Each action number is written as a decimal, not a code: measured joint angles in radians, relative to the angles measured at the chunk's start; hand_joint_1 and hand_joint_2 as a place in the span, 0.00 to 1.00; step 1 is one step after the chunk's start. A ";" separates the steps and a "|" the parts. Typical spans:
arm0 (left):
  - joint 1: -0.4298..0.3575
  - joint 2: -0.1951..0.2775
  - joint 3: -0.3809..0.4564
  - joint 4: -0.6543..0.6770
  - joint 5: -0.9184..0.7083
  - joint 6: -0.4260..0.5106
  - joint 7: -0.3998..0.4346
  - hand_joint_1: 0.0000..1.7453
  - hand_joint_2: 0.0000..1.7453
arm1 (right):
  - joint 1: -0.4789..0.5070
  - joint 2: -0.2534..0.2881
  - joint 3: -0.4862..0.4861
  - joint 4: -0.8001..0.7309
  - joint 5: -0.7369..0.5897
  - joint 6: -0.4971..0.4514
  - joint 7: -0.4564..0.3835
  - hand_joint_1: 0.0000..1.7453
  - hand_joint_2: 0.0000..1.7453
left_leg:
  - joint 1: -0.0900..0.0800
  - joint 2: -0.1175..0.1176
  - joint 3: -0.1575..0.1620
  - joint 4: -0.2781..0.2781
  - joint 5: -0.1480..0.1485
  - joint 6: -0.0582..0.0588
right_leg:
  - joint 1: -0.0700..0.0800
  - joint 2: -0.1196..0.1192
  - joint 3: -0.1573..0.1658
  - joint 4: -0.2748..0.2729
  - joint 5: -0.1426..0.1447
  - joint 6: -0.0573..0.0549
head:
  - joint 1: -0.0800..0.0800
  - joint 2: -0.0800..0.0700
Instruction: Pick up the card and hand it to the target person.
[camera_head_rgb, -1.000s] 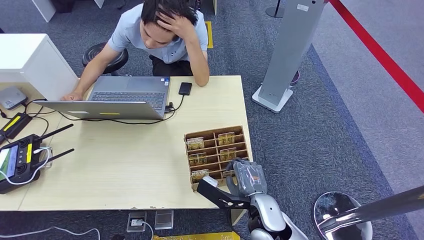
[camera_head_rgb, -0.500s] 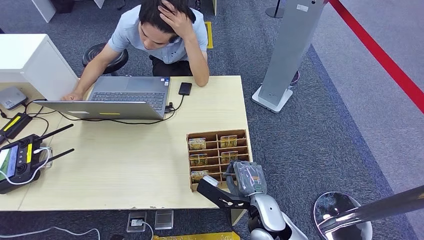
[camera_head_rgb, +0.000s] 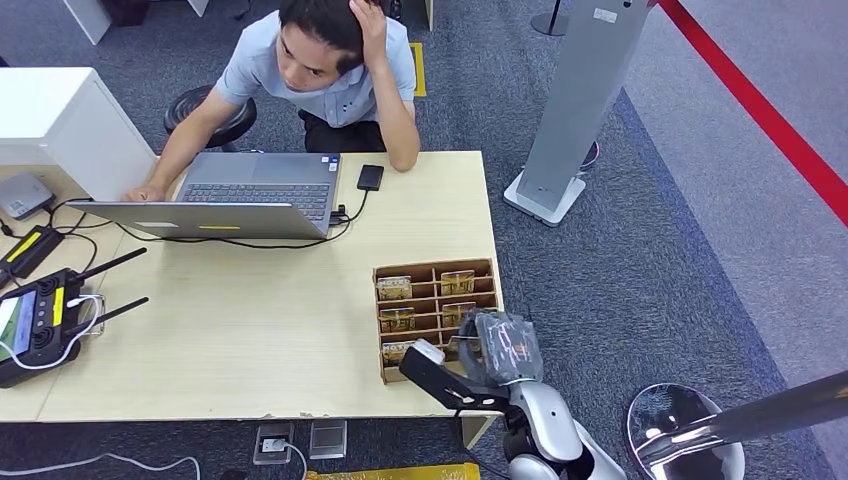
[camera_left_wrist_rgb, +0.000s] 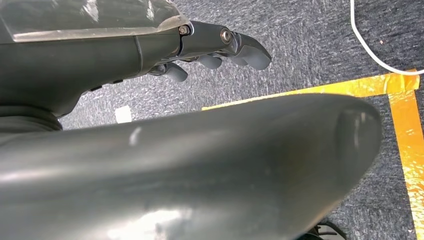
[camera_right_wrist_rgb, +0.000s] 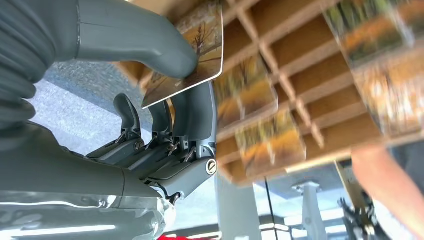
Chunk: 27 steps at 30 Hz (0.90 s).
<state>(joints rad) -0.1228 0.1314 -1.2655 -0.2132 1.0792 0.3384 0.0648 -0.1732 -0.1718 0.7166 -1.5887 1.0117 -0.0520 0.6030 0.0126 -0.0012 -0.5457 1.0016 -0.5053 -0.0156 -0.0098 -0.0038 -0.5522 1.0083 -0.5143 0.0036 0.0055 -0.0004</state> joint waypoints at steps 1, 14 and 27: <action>0.001 0.000 0.000 0.000 0.000 0.001 0.000 0.00 0.00 | -0.004 -0.009 -0.006 -0.027 -0.007 0.007 0.009 0.74 1.00 | 0.000 0.000 0.000 0.000 0.000 0.000 | 0.000 0.000 0.000 0.000 0.000 0.000 | 0.000 0.000; 0.005 0.004 0.000 0.000 0.001 0.001 -0.004 0.00 0.00 | -0.096 -0.075 -0.031 -0.305 -0.175 0.039 -0.099 0.74 1.00 | 0.000 0.000 0.000 0.000 0.000 0.000 | 0.000 0.000 0.000 0.000 0.000 0.000 | -0.001 0.000; -0.026 -0.003 0.000 0.000 -0.034 -0.006 0.002 0.00 0.00 | -0.170 -0.027 0.003 -0.068 0.032 -0.490 -0.384 0.74 1.00 | 0.000 0.000 -0.001 0.000 0.000 0.000 | 0.000 0.000 0.000 0.000 0.000 0.000 | 0.001 0.000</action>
<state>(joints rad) -0.1493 0.1288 -1.2657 -0.2136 1.0456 0.3319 0.0666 -0.3436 -0.1984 0.7198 -1.6564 1.0433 -0.5420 0.2189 0.0126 -0.0015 -0.5462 1.0016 -0.5052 -0.0156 -0.0098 -0.0041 -0.5520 1.0084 -0.5143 0.0036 0.0062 -0.0004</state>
